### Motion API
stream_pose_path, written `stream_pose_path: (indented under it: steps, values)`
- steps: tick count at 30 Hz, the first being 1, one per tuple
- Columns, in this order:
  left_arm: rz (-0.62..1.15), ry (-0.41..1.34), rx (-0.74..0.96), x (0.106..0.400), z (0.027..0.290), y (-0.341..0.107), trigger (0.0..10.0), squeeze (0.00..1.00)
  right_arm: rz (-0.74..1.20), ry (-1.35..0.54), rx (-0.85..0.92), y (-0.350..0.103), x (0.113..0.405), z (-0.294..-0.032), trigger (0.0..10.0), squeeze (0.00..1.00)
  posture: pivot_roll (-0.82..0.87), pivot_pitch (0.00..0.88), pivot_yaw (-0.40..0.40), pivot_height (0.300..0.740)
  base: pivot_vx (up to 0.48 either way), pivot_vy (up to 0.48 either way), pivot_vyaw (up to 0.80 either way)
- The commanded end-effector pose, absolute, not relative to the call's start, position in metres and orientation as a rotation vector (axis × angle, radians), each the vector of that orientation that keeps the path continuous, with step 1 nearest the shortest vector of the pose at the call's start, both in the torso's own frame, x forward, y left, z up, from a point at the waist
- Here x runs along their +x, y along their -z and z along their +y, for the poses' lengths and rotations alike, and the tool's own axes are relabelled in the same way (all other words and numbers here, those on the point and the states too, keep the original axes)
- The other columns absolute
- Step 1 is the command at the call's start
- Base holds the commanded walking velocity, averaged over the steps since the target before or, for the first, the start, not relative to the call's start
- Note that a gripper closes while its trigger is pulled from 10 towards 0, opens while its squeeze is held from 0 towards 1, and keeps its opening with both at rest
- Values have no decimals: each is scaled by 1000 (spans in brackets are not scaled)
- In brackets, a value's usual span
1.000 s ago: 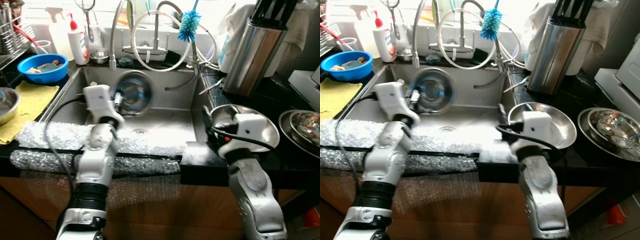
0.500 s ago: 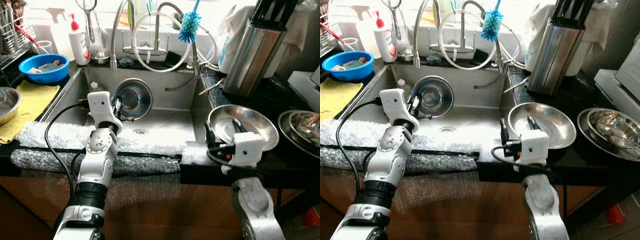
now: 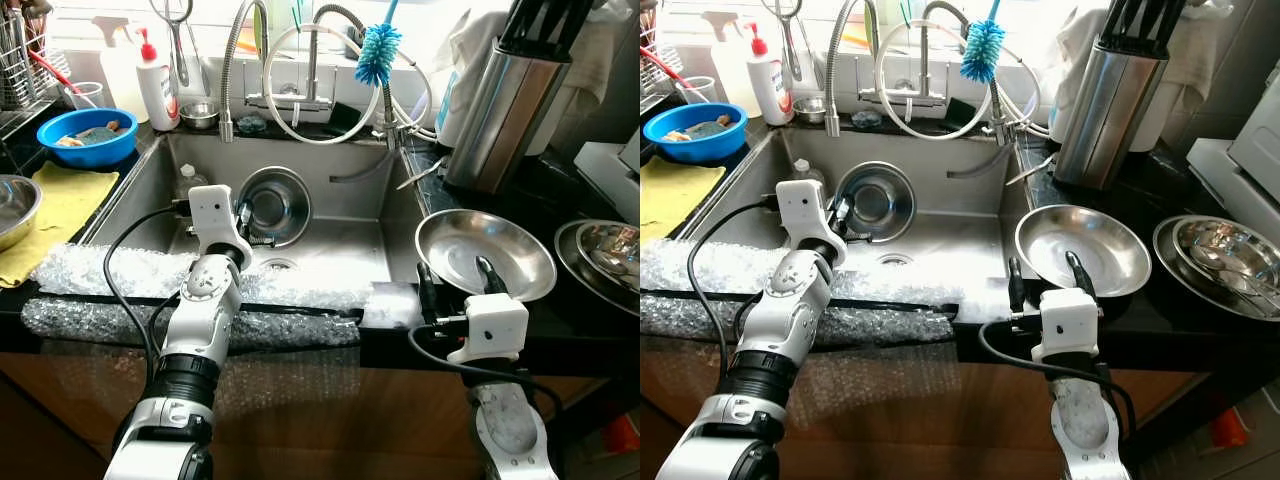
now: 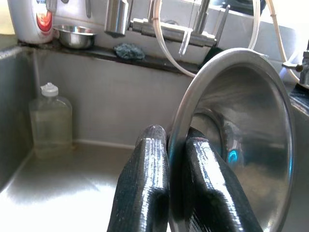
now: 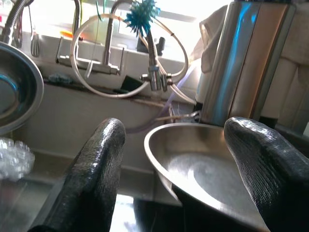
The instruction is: Kitchen organization
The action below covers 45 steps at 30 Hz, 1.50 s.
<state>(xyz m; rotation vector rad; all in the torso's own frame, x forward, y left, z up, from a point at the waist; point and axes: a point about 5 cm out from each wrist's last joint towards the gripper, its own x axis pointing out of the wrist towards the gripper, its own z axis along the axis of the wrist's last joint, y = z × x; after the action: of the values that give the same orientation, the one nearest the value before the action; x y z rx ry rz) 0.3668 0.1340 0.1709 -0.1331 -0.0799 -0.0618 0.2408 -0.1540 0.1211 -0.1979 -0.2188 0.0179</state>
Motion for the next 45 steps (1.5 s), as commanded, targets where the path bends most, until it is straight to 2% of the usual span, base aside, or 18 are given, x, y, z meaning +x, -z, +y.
stream_pose_path:
  steps: [1, 8, 17, 20, 28, 29, 30, 45]
  values:
    - [-45, 61, -109, 371, 131, -170, 10000, 0, -203, 3, -204, -116, 239, -159, 10000, 0, -105, 0, -53, 740, 0, 0, 0]
    - [58, 28, -44, 383, 132, -168, 10000, 0, -204, 11, -198, -117, 243, -158, 10000, 0, -104, 0, -53, 740, 0, 0, 0]
    - [40, 68, -26, 399, 129, -198, 10000, 0, -216, 12, -192, -120, 248, -157, 10000, 0, -97, 0, -54, 740, 0, 0, 0]
    - [162, 140, 72, 402, 125, -187, 10000, 0, -212, 18, -186, -119, 250, -157, 10000, 0, -92, 1, -51, 740, 0, 0, 0]
    - [304, 160, 86, 397, 120, -162, 10000, 0, -218, 17, -187, -122, 253, -156, 10000, 0, -98, 7, -52, 740, 0, 0, 0]
    - [307, 162, 88, 397, 120, -162, 10000, 863, -218, 18, -187, -122, 253, -156, 10000, 0, -98, 7, -52, 740, 0, 0, 0]
    - [313, 172, 96, 396, 118, -161, 10000, 1000, -219, 20, -188, -122, 254, -157, 10000, 0, -99, 9, -53, 740, 0, 0, 0]
    - [316, 186, 94, 396, 117, -162, 10000, 1000, -214, 20, -186, -122, 256, -157, 10000, 0, -97, 9, -55, 740, 0, 0, 0]
